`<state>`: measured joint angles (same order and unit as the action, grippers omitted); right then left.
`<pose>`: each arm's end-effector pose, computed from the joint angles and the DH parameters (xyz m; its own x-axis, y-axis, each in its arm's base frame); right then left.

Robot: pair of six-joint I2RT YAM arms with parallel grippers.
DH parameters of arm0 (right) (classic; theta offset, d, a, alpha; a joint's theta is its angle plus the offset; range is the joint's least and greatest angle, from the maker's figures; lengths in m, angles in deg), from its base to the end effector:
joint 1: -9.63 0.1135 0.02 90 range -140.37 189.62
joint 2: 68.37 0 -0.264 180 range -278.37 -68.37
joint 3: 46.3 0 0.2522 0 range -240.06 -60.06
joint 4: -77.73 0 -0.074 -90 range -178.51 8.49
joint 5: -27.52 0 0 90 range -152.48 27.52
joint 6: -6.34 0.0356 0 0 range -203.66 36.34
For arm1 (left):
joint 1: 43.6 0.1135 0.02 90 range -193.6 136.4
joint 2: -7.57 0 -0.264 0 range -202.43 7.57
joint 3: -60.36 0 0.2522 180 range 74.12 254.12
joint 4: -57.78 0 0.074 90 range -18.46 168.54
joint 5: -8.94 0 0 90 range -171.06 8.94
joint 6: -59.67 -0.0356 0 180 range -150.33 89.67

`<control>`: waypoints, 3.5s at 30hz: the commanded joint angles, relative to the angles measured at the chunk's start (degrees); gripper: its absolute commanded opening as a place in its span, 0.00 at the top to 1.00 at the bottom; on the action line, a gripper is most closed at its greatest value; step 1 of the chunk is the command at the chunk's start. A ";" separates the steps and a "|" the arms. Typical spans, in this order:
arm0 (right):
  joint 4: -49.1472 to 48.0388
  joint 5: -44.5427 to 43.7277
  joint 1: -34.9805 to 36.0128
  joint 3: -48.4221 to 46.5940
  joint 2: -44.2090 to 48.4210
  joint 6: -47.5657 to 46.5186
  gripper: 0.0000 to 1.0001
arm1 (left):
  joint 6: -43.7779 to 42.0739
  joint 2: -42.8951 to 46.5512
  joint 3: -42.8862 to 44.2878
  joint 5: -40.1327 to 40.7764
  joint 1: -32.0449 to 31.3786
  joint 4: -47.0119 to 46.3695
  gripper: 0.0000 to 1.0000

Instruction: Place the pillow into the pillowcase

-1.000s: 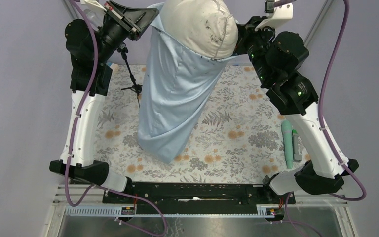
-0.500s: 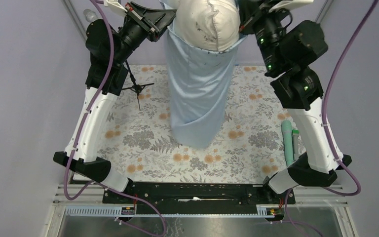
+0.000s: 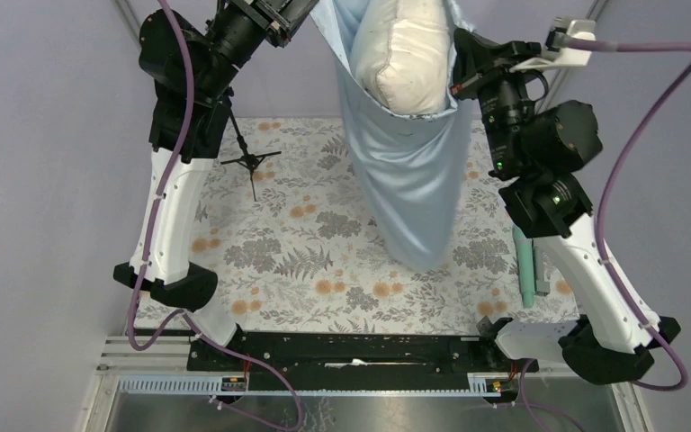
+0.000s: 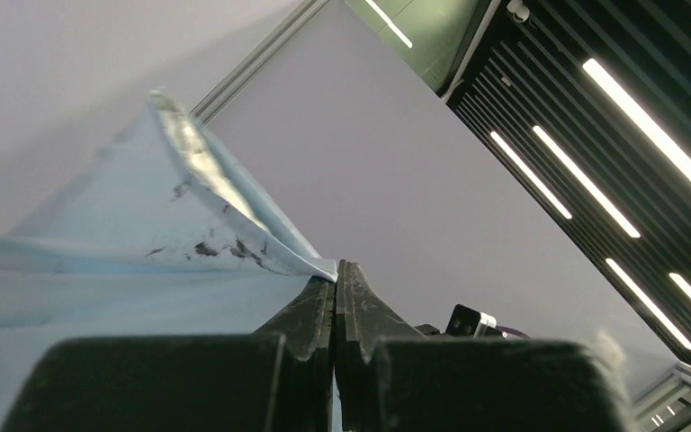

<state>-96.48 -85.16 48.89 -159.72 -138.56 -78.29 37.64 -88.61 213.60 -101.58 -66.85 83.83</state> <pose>0.1629 0.1154 0.5996 0.4362 0.4680 -0.7686 -0.3894 0.8682 0.3077 0.2501 -0.1210 0.6429 -0.4210 -0.7640 -0.4889 0.6810 0.0898 -0.7268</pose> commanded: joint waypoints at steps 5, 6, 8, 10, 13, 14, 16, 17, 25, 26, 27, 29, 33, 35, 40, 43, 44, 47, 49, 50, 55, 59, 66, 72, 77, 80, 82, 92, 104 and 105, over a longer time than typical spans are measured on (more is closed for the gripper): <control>-3.13 -1.18 -0.06 -24.74 -9.94 -6.33 1.00 | -2.92 6.40 -16.86 0.90 -7.33 -11.88 1.00; -1.95 -0.94 -0.01 -29.12 -11.79 -7.02 1.00 | -3.12 6.66 -17.80 0.98 -7.71 -11.66 1.00; 1.27 -0.15 -0.07 -36.47 -15.26 -6.99 1.00 | -3.40 6.28 -15.96 0.94 -7.78 -10.68 1.00; 3.92 1.10 0.06 -37.82 -16.50 -5.84 1.00 | -5.65 4.61 -8.10 2.07 -7.69 -6.77 1.00; 3.76 0.02 -0.04 -26.43 -13.43 -3.20 1.00 | -8.18 2.23 5.32 5.73 -7.36 -2.50 1.00; 2.55 -0.31 0.02 -21.11 -11.79 -2.56 1.00 | -9.14 3.28 6.16 7.22 -7.20 -2.20 1.00; -0.65 -1.00 0.01 -10.47 -7.53 -0.68 1.00 | -10.68 7.45 -0.89 9.52 -6.95 -3.14 1.00; -2.28 -1.19 0.01 -5.33 -5.66 0.43 1.00 | -10.89 9.79 -5.56 10.25 -6.90 -4.09 1.00; -1.24 0.62 0.05 4.09 0.41 6.33 0.90 | -10.69 13.20 -22.89 8.24 -4.38 -3.66 1.00; -0.41 1.62 0.00 2.86 0.41 6.57 0.90 | -10.29 13.43 -23.52 7.31 -3.07 -3.65 1.00; 0.34 2.65 -0.04 1.41 0.36 6.61 0.88 | -9.68 13.78 -24.31 6.31 -2.07 -3.79 1.00; 0.87 4.26 0.04 -0.99 0.79 6.75 0.85 | -9.66 14.51 -25.77 5.55 -1.64 -4.47 1.00; 1.07 6.94 -0.01 -5.09 1.14 6.80 0.67 | -9.37 15.61 -27.93 4.95 -1.41 -5.21 1.00; 2.45 8.69 0.07 -7.58 0.63 6.97 0.52 | -9.17 15.75 -27.85 4.76 -1.26 -5.55 1.00; 6.91 7.52 -0.02 -8.04 0.38 6.25 0.35 | -8.47 15.31 -24.25 4.15 1.92 -4.80 1.00; 11.12 0.38 0.03 -3.02 2.61 5.33 0.20 | -8.10 14.51 -21.89 2.96 3.25 -3.97 1.00; 12.30 -2.82 0.02 -0.78 3.55 5.34 0.16 | -8.11 14.40 -21.43 2.77 3.62 -3.56 1.00; 14.73 -10.10 -0.06 9.38 6.67 7.48 0.09 | -7.64 14.81 -21.52 2.12 4.97 -3.73 1.00; 18.31 -14.93 -0.04 16.65 7.85 10.45 0.08 | -7.12 15.05 -21.70 1.51 6.02 -4.00 1.00; 19.82 -17.24 -0.05 19.96 8.71 12.31 0.08 | -6.86 15.13 -21.60 1.08 6.55 -3.97 1.00; 20.54 -21.75 -1.14 35.58 17.40 20.25 0.03 | -6.53 15.15 -21.44 -0.09 7.83 -3.72 1.00; 22.26 -16.87 -1.16 30.08 19.66 18.59 0.00 | -5.65 15.04 -22.09 -0.99 7.87 -4.74 1.00; 31.52 -3.56 -1.17 12.78 15.33 19.65 0.00 | -5.47 15.13 -22.44 -1.18 7.86 -5.40 1.00; 40.15 1.76 -1.16 4.71 6.85 21.11 0.00 | -5.17 15.04 -22.04 -1.35 7.86 -5.67 1.00; 41.29 1.03 -1.12 3.94 2.38 21.41 0.00 | -5.08 15.14 -22.24 -1.62 7.93 -5.63 1.00; 40.93 -0.82 -1.13 3.29 0.39 21.34 0.00 | -5.08 15.36 -22.56 -1.79 7.86 -5.71 1.00; 39.46 -0.44 -1.18 3.45 -0.77 21.94 0.00 | -5.06 15.61 -22.98 -1.81 7.86 -5.87 1.00; 34.87 7.12 -1.15 -12.26 -4.83 23.89 1.00 | -5.30 15.17 -22.33 -2.16 7.86 -5.90 1.00; 29.45 16.07 -1.17 -48.67 -16.48 18.84 1.00 | -9.73 18.22 -28.13 -0.06 9.78 -4.35 1.00; 26.87 17.24 -1.20 -47.45 -16.08 19.25 1.00 | -10.19 18.42 -29.02 0.29 9.80 -4.11 1.00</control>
<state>-54.38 -72.57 47.82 -205.38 -155.39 -57.99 30.42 -73.20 186.74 -102.58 -57.75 83.07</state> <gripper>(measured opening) 0.023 0.010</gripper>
